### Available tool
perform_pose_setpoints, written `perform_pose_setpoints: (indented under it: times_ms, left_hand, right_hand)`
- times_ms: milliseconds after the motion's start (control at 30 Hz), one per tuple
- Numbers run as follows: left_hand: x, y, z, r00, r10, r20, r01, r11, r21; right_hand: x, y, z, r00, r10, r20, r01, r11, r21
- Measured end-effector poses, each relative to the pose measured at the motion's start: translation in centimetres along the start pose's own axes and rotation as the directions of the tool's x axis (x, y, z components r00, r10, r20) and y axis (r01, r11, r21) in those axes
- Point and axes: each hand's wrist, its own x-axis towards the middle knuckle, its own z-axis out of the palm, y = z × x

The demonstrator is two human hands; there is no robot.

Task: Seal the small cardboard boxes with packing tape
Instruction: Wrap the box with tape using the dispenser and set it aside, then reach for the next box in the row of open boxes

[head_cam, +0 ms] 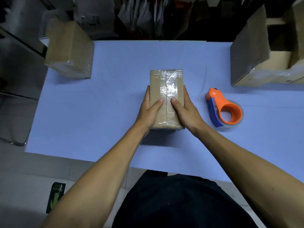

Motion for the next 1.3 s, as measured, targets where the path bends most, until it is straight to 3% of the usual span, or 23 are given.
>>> perform_pose_setpoints:
  times_ms: [333, 533, 800, 1033, 1167, 1233, 1300]
  left_hand:
    - [8.7, 2.2, -12.5, 0.993, 0.008, -0.119, 0.004, 0.995, 0.101]
    - [15.1, 4.2, -18.3, 0.994, 0.049, -0.102, -0.033, 0.988, 0.152]
    - [21.6, 6.6, -22.4, 0.99, 0.076, -0.122, -0.049, 0.976, 0.212]
    - [22.2, 7.5, -22.8, 0.982, 0.068, -0.174, -0.02, 0.964, 0.267]
    - [21.7, 8.9, -22.1, 0.961, 0.144, -0.234, 0.007, 0.84, 0.543]
    - [21.1, 10.1, -21.5, 0.947, 0.219, -0.236, 0.03, 0.668, 0.744]
    - [20.4, 11.5, -20.5, 0.936, 0.32, -0.147, -0.013, 0.448, 0.894]
  right_hand:
    - [9.7, -7.2, 10.3, 0.993, -0.043, 0.106, 0.049, 0.997, -0.062]
    - [16.5, -11.3, 14.4, 0.993, -0.043, 0.108, 0.048, 0.997, -0.053]
    - [22.9, -14.5, 17.5, 0.992, -0.077, 0.097, 0.083, 0.995, -0.06]
    - [23.6, -15.9, 17.5, 0.992, -0.034, 0.122, 0.049, 0.991, -0.122]
    - [22.5, -16.6, 15.1, 0.992, -0.088, 0.086, 0.116, 0.913, -0.392]
    - [21.6, -16.2, 13.1, 0.985, -0.153, 0.086, 0.173, 0.763, -0.623]
    - [20.3, -15.6, 10.4, 0.973, -0.205, 0.103, 0.205, 0.575, -0.792]
